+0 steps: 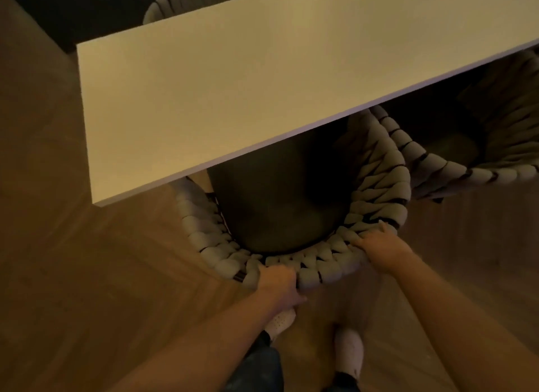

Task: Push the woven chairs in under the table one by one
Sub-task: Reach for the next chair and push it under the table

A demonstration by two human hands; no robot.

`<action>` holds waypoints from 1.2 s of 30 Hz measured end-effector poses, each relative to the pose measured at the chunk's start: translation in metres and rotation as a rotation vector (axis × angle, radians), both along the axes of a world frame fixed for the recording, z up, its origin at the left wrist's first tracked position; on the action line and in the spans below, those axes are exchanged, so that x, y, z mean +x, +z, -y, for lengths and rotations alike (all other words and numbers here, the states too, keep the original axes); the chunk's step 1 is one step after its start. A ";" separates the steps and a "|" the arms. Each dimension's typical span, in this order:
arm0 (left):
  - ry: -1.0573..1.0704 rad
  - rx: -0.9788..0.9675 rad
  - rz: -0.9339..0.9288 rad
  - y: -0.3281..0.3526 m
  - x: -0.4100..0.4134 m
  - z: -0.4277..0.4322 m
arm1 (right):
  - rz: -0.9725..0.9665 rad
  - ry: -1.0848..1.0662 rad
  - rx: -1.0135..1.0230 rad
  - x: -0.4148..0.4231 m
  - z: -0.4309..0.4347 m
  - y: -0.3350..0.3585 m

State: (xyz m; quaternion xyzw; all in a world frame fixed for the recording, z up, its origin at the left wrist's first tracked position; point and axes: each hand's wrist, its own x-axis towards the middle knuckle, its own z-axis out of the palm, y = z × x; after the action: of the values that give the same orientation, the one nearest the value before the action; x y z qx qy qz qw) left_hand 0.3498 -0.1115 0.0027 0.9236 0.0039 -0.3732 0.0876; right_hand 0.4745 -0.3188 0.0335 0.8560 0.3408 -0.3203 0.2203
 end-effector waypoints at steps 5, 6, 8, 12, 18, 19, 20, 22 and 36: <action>0.231 0.024 0.112 -0.018 0.002 0.031 | -0.115 0.251 0.120 0.039 0.025 0.006; 0.263 0.037 0.151 -0.022 0.002 0.035 | -0.154 0.269 0.163 0.047 0.032 0.002; 0.246 0.079 0.196 -0.029 -0.002 0.034 | -0.187 0.303 0.183 0.059 0.040 -0.008; 0.201 0.145 0.224 -0.020 -0.001 0.037 | -0.108 0.436 0.129 0.066 0.040 -0.021; 0.198 0.162 0.205 -0.011 -0.011 0.040 | -0.022 0.436 0.148 0.049 0.042 -0.030; 0.196 0.160 0.213 -0.010 -0.015 0.039 | -0.016 0.435 0.158 0.044 0.042 -0.029; 0.193 0.159 0.217 -0.009 -0.022 0.039 | -0.010 0.434 0.179 0.036 0.042 -0.029; 0.183 0.159 0.215 -0.008 -0.034 0.037 | -0.003 0.435 0.218 0.022 0.043 -0.032; 0.157 0.134 0.154 -0.001 -0.139 0.025 | -0.045 0.407 0.213 -0.086 0.036 -0.032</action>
State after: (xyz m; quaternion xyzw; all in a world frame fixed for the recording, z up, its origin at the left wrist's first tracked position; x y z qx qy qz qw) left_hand 0.2110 -0.1364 0.0018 0.9502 0.0946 -0.2920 0.0546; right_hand 0.3883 -0.3547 0.0015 0.7807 0.5430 -0.2506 0.1810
